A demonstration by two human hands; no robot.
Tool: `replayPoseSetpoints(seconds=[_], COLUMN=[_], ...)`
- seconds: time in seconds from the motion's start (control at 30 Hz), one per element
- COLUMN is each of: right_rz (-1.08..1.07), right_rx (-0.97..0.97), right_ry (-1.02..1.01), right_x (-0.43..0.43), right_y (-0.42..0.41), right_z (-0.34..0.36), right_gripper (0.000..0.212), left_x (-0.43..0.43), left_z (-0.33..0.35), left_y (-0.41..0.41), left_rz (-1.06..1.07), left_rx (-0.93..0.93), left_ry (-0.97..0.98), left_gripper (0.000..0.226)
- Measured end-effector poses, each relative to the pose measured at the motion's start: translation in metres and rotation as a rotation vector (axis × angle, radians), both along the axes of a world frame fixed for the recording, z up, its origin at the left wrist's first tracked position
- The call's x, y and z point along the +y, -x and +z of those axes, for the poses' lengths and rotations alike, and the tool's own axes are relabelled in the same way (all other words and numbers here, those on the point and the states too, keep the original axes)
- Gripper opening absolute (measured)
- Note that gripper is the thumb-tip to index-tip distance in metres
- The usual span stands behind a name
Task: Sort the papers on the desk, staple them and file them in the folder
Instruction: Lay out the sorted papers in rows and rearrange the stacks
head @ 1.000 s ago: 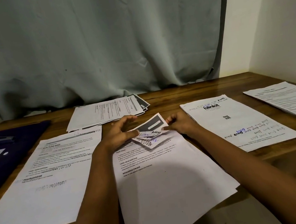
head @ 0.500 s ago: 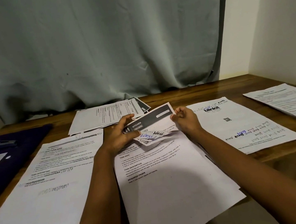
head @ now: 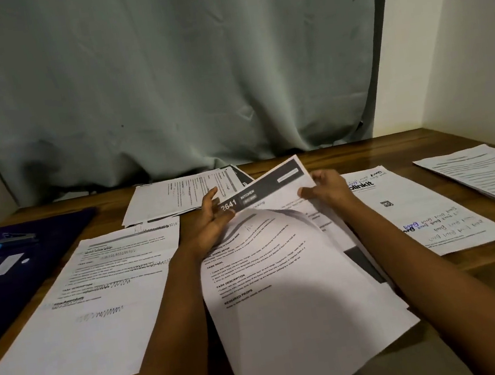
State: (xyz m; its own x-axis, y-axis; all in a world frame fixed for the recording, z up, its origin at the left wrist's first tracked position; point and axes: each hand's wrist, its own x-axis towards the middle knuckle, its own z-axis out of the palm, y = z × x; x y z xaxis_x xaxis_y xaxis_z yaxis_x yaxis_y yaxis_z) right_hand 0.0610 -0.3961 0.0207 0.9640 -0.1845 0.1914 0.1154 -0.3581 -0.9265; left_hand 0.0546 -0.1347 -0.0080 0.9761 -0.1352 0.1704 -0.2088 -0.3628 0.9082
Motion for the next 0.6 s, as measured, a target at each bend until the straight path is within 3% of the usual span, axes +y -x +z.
replayPoseSetpoints(seconds=[0.23, 0.4, 0.53, 0.6], right_rz=[-0.162, -0.250, -0.293, -0.269], right_rx=[-0.331, -0.584, -0.703, -0.684], right_ry=[0.007, -0.057, -0.108, -0.153], right_x=[-0.036, -0.059, -0.079, -0.089], right_y=[-0.007, 0.009, 0.025, 0.030], right_z=[0.059, 0.102, 0.136, 0.150], right_gripper=[0.030, 0.024, 0.017, 0.022], left_x=[0.003, 0.001, -0.001, -0.004], left_z=[-0.010, -0.014, -0.011, -0.005], left_y=[-0.009, -0.011, -0.008, -0.002], left_rz=[0.210, 0.240, 0.298, 0.285], left_rx=[-0.130, -0.123, -0.054, -0.016], left_ry=[-0.159, -0.195, -0.102, -0.056], left_gripper=[0.028, 0.077, 0.105, 0.085])
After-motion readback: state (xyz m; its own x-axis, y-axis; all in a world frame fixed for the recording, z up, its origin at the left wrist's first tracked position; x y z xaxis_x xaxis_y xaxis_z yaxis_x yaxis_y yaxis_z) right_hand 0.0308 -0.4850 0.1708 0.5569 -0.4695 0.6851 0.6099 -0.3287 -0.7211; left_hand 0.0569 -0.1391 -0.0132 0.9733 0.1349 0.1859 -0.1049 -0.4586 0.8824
